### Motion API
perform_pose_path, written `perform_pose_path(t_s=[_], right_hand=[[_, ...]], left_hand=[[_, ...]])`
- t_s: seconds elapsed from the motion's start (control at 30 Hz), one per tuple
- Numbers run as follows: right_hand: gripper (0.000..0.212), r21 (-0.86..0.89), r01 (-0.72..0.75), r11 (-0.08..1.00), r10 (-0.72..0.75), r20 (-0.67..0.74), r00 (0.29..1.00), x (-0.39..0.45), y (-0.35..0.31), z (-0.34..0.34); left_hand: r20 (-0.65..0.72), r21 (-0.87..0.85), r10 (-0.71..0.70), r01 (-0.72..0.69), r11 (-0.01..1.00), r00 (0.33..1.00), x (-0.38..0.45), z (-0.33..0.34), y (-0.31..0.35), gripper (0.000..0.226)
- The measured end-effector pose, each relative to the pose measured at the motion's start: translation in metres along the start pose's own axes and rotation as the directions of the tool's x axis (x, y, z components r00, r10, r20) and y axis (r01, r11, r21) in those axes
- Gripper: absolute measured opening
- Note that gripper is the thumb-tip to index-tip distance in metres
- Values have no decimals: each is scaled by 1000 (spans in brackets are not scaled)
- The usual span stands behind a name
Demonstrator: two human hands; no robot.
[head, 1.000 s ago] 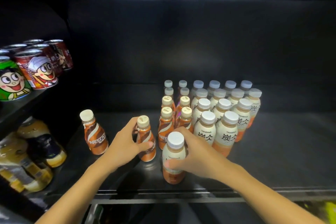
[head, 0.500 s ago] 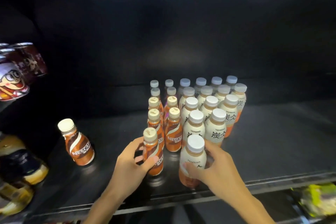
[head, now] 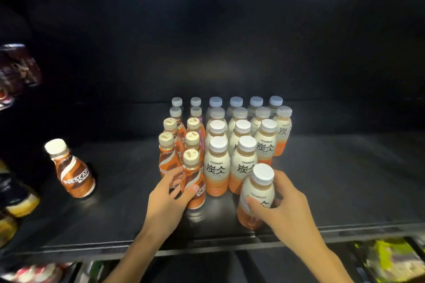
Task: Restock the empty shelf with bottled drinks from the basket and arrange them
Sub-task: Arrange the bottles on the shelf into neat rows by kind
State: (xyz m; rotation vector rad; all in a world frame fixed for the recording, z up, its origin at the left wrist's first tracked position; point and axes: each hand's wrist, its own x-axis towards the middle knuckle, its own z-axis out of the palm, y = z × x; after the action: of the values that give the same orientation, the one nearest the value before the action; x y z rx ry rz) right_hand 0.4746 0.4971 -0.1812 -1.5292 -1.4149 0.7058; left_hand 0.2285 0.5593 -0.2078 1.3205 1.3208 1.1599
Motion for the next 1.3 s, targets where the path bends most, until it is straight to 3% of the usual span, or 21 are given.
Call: perform_pose_path(t_s=[0.2,0.5,0.93,1.3], right_hand=[[54,51,19,998,-20,23,1000,16,23,-43],[64,28,80,996,-80,-6,997,57,51,-85],[56,-54,47,997,-46,7,999,139,68,-98],[56,-22,36,999,-36,-2,999,146,71,-91]], left_hand=[[-131,135,29,-11,991,991,-15,21,0,51],[-230,241,91,-34,970,969,-24,37,-4,58],[-177,275,96,-44,960,980,-21,34,3,57],[-134,315,81,-35,948,988,-13,26,-9,63]])
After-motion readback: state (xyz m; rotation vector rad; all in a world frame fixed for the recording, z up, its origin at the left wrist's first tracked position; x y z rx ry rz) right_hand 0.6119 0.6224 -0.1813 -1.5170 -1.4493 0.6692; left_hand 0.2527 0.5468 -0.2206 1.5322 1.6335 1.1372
